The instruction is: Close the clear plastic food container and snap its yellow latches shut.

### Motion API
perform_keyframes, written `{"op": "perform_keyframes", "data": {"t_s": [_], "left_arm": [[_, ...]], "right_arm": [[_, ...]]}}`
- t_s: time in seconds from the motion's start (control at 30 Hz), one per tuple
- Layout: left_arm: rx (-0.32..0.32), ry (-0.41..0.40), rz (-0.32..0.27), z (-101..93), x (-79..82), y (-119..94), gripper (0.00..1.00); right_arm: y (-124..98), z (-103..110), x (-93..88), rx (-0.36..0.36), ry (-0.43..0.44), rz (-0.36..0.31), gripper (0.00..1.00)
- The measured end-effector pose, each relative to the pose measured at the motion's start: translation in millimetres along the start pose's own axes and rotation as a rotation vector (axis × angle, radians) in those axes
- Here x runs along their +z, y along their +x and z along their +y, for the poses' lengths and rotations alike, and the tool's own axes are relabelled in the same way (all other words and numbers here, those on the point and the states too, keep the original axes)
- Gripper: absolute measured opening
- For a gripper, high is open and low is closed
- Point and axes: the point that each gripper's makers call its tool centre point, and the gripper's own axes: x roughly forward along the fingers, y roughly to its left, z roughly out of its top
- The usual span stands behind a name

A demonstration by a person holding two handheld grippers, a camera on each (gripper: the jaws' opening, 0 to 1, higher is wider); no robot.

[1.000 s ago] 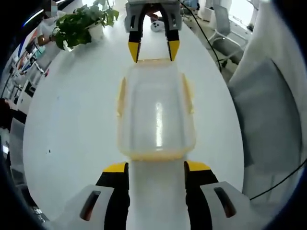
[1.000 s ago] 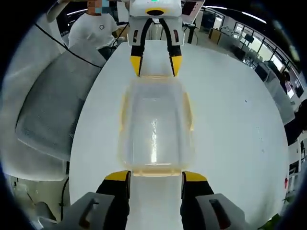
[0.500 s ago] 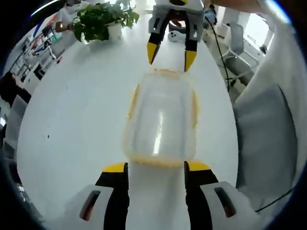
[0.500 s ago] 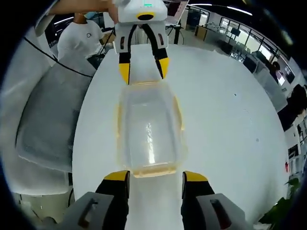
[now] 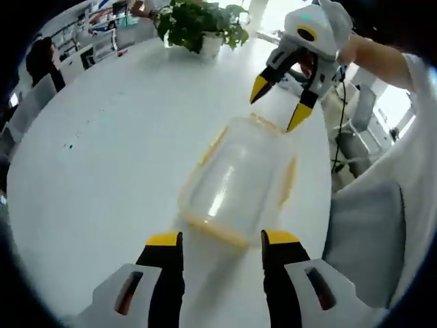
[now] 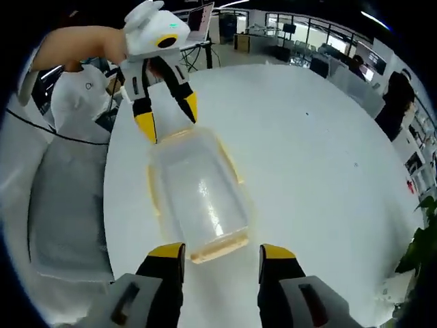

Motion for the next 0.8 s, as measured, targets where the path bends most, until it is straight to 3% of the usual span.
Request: {"op": "perform_keyframes", "data": {"t_s": [0.23,0.37,0.5,0.57,0.63,0.8], "left_arm": [[0.004,-0.11,-0.022,-0.1,-2.8,3.7,0.46],[0.0,-0.166,-0.036,-0.8,-3.6,6.0,0.47],[0.006,-0.191,-0.027,-1.1,-8.0,9.8,0.46],[0.0,-0.245,-0.038,-0.7,-8.1,11.1,0.42],[-0.004,-0.287,-0.043,-0.9,-8.9,11.9,0.39],[-0.006,-0.331,-0.049,0.9,-9.5,13.0,0.4]], "right_arm": [[1.8,1.3,6.2,-0.01,0.166,-0.06,0.42],[1.9,-0.1,7.4,-0.023,0.212,-0.066,0.42],[2.3,-2.0,10.4,-0.022,0.334,-0.088,0.41],[3.6,-1.2,9.3,-0.006,0.393,-0.087,0.4],[5.6,-1.7,7.7,0.003,0.405,-0.08,0.37],[11.8,-1.7,3.0,0.0,0.441,-0.06,0.37]]}}
